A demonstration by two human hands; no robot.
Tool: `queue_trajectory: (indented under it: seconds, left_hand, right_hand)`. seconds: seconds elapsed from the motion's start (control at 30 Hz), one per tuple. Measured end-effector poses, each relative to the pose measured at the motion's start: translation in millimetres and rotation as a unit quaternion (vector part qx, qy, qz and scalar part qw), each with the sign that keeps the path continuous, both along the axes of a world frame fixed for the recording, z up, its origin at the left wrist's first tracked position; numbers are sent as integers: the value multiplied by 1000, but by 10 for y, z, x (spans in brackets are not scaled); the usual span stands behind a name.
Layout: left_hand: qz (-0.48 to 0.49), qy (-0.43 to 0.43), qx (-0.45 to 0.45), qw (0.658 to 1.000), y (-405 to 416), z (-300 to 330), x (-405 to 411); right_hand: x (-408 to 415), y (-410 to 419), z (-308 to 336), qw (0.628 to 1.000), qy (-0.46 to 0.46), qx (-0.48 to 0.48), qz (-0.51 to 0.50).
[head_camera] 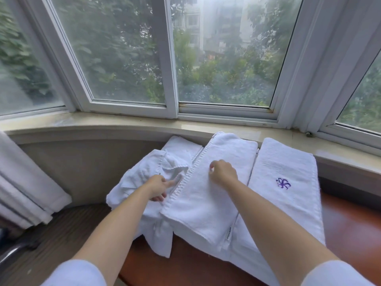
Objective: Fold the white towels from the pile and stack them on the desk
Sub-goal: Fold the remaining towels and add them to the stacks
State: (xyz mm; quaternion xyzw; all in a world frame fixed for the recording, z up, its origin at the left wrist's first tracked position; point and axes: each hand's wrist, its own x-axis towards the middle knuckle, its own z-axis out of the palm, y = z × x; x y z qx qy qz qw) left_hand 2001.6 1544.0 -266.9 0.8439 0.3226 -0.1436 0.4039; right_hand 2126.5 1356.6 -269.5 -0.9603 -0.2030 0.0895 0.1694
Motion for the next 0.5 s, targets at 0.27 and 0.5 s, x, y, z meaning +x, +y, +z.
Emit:
queue_trajectory:
  seconds: [0.27, 0.5]
  left_hand:
    - [-97, 21, 379, 920, 789, -191, 100]
    - [-164, -9, 209, 964, 1389, -156, 337]
  right_hand:
    - [-169, 679, -20, 999, -10, 32, 7]
    - [-236, 1235, -68, 999, 32, 14, 7]
